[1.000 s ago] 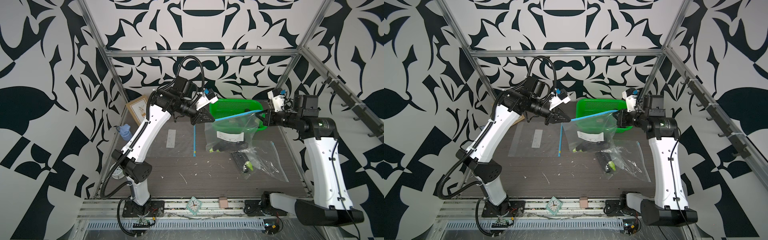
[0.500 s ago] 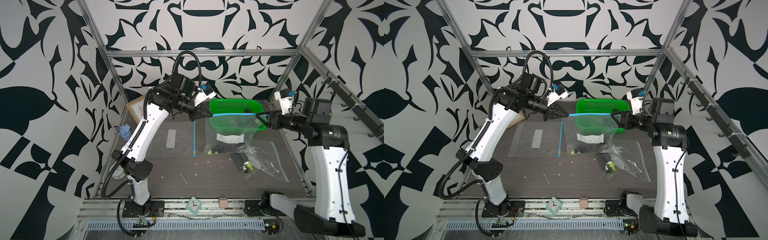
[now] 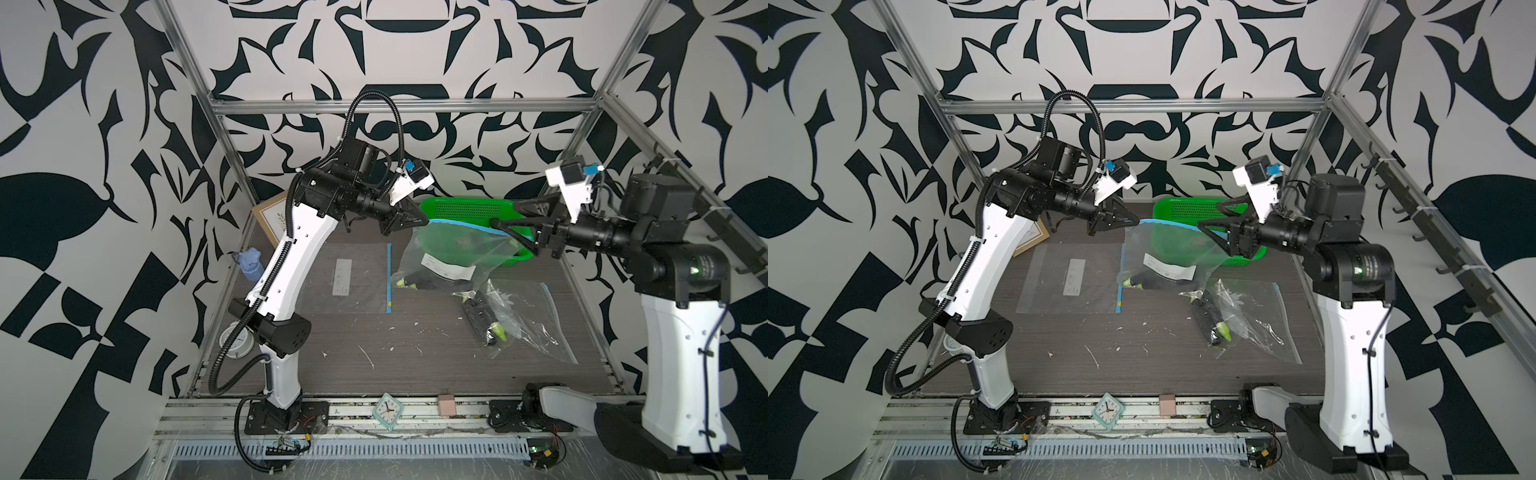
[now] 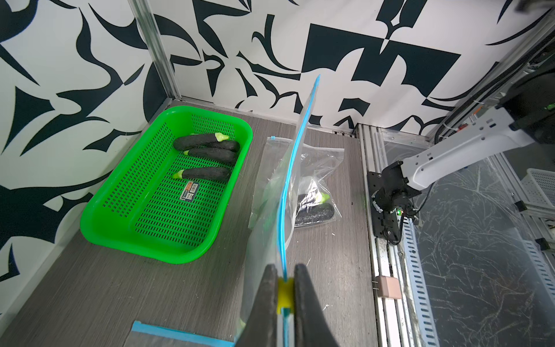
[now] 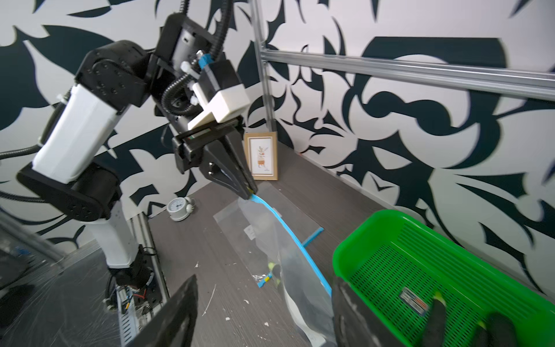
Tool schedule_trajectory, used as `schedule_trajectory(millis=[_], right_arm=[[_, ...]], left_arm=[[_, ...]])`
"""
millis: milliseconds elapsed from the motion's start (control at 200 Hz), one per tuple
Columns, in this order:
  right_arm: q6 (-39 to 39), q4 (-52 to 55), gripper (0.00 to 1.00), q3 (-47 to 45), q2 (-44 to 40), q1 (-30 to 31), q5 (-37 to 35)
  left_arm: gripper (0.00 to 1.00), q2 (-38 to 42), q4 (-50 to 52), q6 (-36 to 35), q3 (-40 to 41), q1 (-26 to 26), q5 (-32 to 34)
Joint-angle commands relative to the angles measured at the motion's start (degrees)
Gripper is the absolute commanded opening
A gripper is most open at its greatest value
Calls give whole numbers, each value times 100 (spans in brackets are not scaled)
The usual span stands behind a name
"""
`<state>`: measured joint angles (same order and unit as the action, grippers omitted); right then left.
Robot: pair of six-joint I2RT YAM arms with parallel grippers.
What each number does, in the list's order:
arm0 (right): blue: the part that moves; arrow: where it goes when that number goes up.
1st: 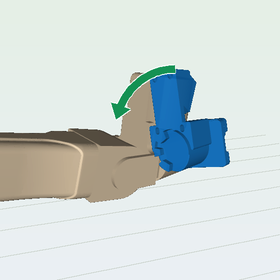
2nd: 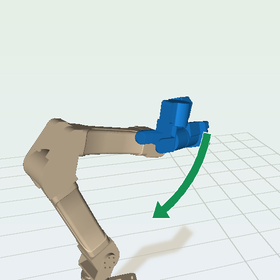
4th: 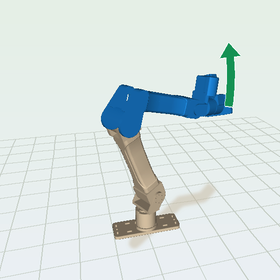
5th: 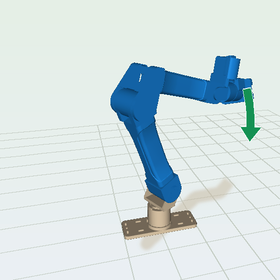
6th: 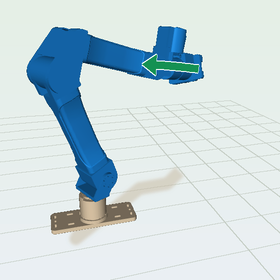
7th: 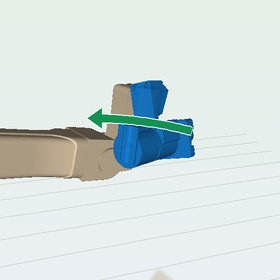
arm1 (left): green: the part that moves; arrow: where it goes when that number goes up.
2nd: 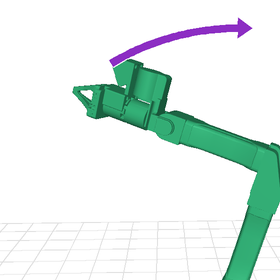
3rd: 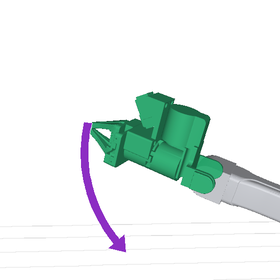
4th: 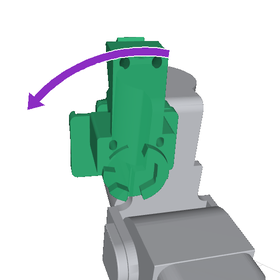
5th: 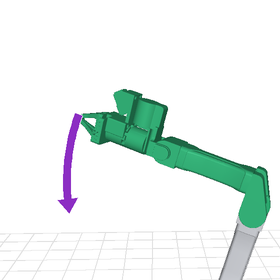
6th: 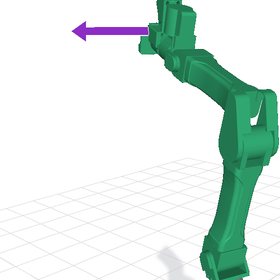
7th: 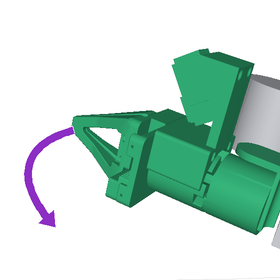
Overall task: Place the eggplant in a zip-top bag and seal the zipper
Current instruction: Zip the zipper on the zipper food storage bag, then place the zipper food storage bag at the center of the board.
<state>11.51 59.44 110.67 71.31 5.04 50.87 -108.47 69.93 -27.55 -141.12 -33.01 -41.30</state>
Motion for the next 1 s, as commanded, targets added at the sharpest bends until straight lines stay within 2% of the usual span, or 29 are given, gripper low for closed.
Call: schedule_trajectory(millis=[0,410,490,615,745,995], right_arm=[[507,496,71,211,414,563,-679],[906,551,67,-2,1238,1230,-1873],[899,549,56,-66,1292,1272,-1924],[816,458,22,-235,1199,1289,-1941],[604,314,2,-492,991,1313,-1941],[313,199,0,-878,608,1597,-2026]], left_arm=[[0,-69,248,-128,-146,10,-155],[0,-87,236,-154,-144,-47,-238],[0,-91,233,-154,-135,-50,-238],[0,-78,189,-111,-88,-55,-247],[0,12,84,-94,69,-56,-254],[0,130,52,-66,237,-55,-195]])
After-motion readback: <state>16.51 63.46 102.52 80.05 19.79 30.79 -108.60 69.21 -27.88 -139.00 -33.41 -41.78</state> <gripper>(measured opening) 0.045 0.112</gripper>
